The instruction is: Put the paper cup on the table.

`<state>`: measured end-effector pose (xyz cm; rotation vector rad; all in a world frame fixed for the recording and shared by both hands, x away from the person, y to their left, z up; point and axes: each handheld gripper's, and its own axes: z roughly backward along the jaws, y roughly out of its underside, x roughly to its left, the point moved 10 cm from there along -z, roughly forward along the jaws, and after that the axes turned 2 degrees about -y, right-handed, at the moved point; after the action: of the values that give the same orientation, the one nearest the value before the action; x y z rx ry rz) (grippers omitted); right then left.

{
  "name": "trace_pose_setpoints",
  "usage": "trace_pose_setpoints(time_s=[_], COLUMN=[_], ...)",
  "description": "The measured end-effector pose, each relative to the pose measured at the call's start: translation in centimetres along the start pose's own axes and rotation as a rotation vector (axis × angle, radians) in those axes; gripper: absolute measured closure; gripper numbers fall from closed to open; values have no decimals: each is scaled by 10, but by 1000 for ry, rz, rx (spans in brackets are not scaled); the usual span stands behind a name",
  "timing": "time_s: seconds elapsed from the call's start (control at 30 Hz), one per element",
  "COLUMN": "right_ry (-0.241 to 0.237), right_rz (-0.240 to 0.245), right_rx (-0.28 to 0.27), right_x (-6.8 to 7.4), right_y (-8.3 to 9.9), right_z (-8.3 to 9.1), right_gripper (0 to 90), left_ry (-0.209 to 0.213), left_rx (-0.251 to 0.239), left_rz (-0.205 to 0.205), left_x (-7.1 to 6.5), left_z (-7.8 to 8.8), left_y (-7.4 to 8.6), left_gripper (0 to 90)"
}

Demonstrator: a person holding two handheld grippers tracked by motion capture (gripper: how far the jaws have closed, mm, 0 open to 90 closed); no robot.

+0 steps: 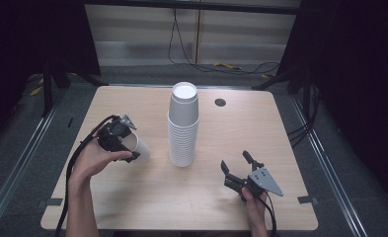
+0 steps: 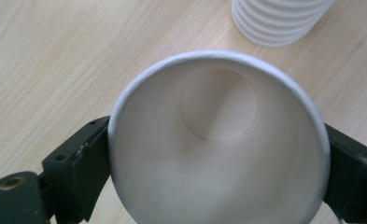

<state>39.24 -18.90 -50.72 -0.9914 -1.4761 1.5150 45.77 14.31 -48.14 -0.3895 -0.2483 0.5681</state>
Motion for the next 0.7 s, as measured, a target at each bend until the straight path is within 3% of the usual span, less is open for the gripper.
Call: trace_pose_setpoints(time_s=[0.43, 0.7], right_ry=[-2, -3], right_rz=[0, 0], right_rx=[0, 0], right_x=[0, 0], right_y=[0, 0], right_z=[0, 0], right_gripper=[150, 151], left_ry=[40, 30], left_rx=[104, 181], left_rz=[-49, -67], left_x=[12, 19], left_z=[-7, -22], left_y=[-9, -12], left_gripper=[96, 93])
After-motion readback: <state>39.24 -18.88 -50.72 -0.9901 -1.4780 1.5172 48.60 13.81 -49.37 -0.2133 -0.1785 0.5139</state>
